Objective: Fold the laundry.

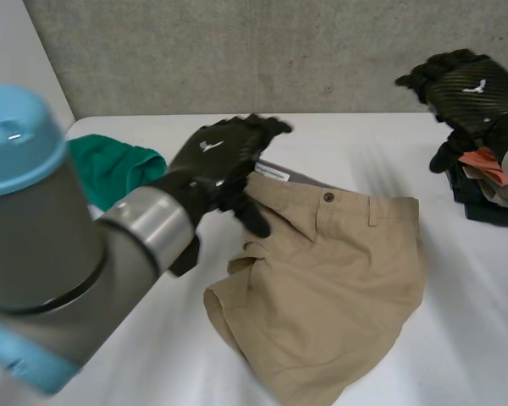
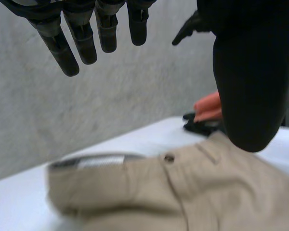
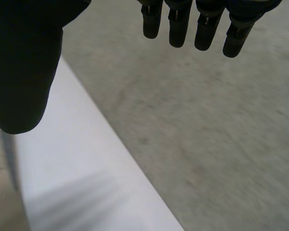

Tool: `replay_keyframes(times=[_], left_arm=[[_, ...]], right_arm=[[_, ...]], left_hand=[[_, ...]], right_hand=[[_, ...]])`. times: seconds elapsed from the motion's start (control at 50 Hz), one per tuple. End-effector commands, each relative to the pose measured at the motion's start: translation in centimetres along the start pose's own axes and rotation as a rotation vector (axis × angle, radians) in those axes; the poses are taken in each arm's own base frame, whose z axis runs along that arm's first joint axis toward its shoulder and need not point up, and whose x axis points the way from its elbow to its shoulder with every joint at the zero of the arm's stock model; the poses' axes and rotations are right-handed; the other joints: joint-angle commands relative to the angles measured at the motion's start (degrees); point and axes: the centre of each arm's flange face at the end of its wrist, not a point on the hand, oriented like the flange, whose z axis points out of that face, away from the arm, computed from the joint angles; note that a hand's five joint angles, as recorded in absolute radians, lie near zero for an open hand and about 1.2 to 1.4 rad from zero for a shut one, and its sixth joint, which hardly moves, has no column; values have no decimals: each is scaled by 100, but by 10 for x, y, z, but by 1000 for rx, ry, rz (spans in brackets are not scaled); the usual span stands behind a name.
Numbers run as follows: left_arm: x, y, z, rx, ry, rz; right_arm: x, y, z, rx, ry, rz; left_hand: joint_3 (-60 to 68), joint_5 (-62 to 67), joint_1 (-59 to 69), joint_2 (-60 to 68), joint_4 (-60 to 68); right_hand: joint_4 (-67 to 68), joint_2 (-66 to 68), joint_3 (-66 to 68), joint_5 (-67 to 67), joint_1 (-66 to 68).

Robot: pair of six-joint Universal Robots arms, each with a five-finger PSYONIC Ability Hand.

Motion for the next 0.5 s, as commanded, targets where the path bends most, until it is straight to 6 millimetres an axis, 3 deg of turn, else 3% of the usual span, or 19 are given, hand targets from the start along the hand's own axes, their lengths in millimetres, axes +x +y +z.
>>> replay_keyframes(times=[0.02,0.18,0.42,0.5], left_arm=[[6,52,-47,-206,-20,49],[18,103,-61,-370,12,118],[19,134,-36,-370,-18,207],[19,145,-24,-356,-18,273]], right_arm=[[-29,18,-10,-100,-243,-188],[-57,65,-9,-260,-377,-278],[-74,109,18,-202,-319,-313],[-80,121,26,-195,-310,-322]], left_hand=[[-232,-291,-85,-207,-187],[-232,-291,-85,-207,-187],[361,301,507,385,406],[797,738,943,822,842]], right_hand=[[-176,-184,-163,-264,-244],[79,71,92,-9,11],[247,239,260,159,179],[1153,1145,1166,1066,1085]])
